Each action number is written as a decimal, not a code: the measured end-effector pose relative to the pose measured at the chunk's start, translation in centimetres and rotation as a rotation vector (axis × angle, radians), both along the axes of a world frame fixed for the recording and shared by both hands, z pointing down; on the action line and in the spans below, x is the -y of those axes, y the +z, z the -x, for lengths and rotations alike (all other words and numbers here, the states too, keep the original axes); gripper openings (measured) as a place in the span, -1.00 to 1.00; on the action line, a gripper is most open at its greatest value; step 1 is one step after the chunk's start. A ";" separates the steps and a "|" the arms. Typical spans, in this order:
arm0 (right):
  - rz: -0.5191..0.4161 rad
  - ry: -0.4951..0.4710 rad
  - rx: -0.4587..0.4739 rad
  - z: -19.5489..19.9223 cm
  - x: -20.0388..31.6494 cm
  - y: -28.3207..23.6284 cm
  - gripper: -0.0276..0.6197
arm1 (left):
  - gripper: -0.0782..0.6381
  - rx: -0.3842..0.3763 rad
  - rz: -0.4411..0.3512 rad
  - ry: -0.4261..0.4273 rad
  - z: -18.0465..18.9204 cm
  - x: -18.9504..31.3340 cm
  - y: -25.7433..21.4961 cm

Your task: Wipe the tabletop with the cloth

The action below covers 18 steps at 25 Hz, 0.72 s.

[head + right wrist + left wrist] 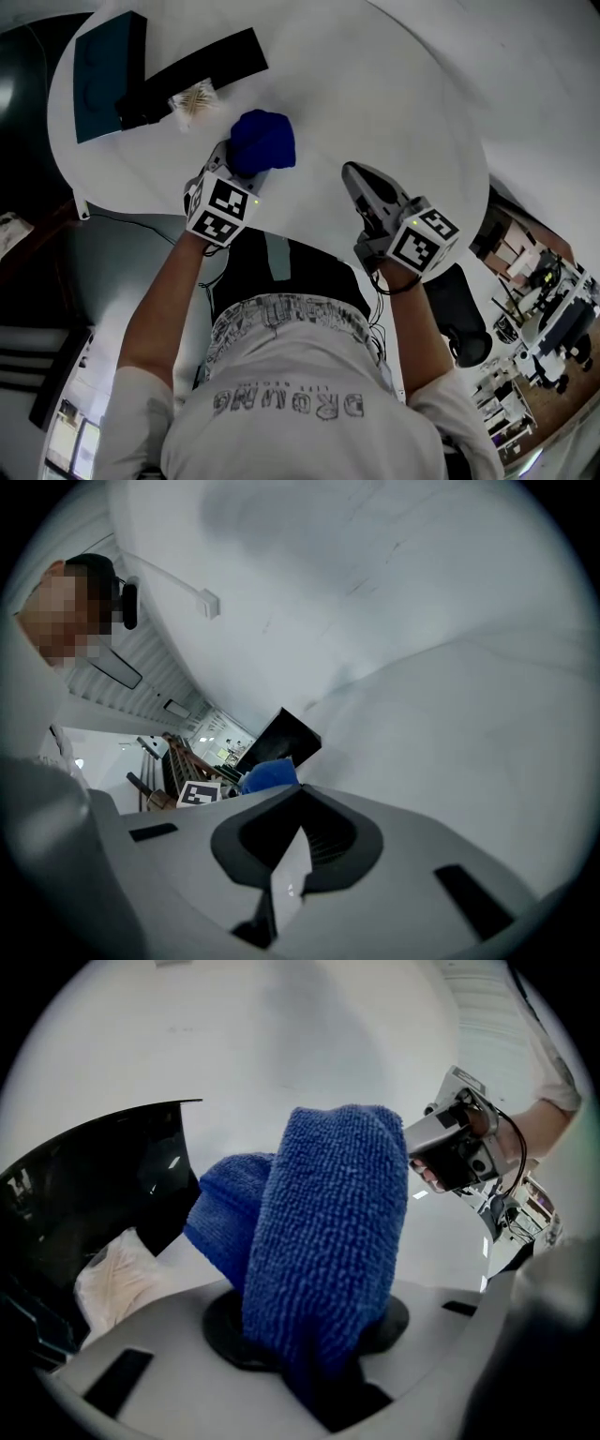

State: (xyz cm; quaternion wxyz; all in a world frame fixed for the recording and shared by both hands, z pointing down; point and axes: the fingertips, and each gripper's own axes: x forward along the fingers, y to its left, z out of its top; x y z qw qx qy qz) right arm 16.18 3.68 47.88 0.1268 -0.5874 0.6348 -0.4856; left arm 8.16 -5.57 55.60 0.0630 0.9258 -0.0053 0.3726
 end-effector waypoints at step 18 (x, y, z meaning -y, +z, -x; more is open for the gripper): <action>0.000 0.103 0.011 -4.3 -3.8 0.4 -0.90 | -0.35 -0.014 0.000 0.111 -6.5 -3.5 -0.1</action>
